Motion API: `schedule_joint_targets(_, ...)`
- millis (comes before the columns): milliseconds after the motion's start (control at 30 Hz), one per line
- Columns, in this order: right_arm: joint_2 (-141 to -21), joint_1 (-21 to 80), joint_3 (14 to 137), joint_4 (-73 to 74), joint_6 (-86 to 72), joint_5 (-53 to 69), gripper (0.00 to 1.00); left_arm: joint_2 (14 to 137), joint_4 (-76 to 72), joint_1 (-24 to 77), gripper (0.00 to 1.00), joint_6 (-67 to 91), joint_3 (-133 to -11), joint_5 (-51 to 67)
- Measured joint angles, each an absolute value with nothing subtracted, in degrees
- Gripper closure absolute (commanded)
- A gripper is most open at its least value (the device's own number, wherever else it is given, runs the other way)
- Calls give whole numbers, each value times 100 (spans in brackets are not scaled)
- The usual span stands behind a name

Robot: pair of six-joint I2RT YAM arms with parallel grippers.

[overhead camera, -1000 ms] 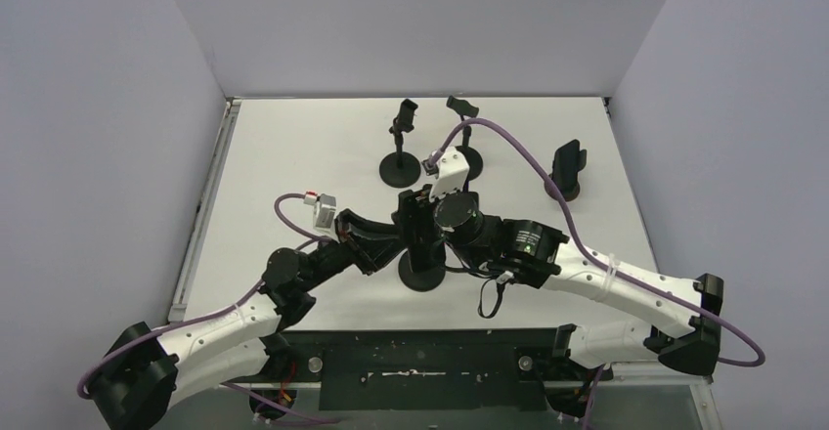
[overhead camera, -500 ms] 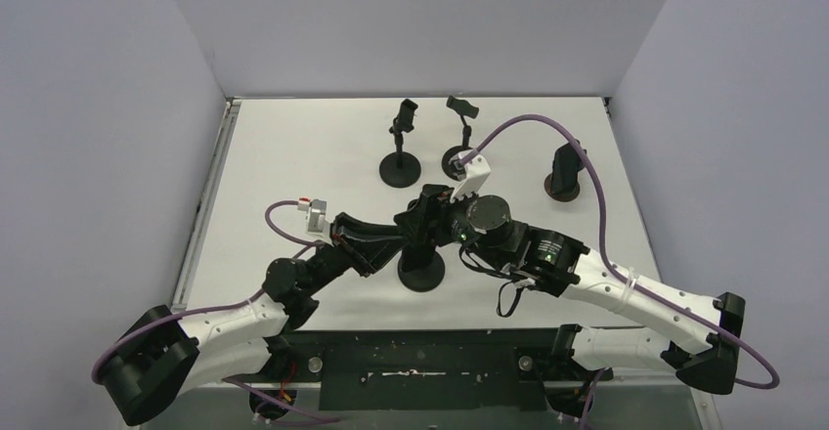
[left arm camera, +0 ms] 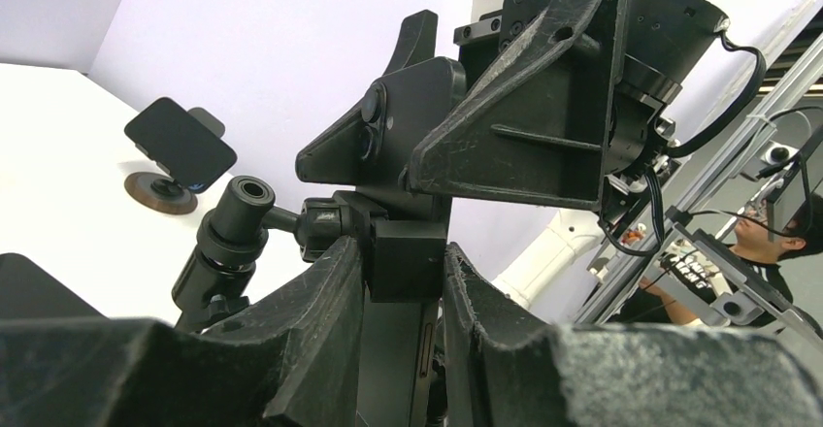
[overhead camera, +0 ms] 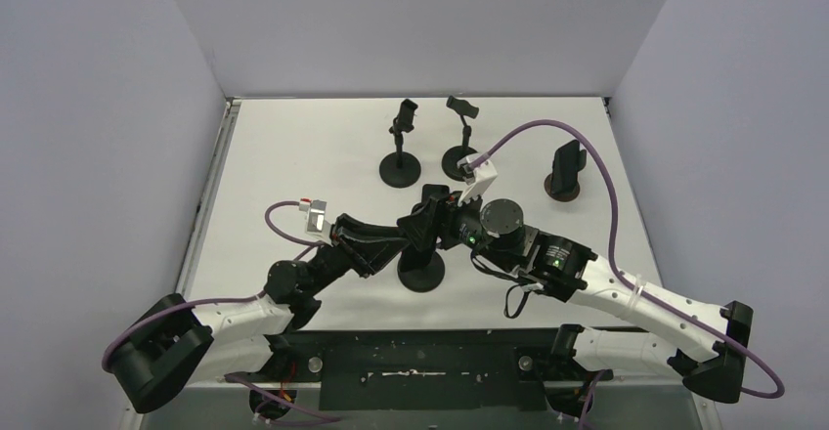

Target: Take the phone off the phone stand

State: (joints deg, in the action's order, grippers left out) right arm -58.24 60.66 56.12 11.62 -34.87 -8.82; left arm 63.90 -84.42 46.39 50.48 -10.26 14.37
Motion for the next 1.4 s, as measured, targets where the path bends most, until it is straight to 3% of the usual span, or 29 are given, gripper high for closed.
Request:
schedule_joint_targets(833, -5544, 5942, 5367, 878, -2810, -25, 100, 6458, -8617, 4630, 100, 5496, -1026, 1557)
schedule_joint_targets(1067, -5452, 5983, 5299, 388, -2792, 1011, 100, 6438, -8497, 4578, 98, 5489, -1033, 1494)
schedule_joint_targets(1200, -5452, 5983, 5301, 93, -2849, 1411, 100, 6396, -8405, 4587, 88, 5461, -1059, 1546)
schedule_joint_targets(1400, -5465, 5983, 5474, -14, -2904, 1660, 100, 6189, -8053, 4593, 59, 5321, -1125, 1627)
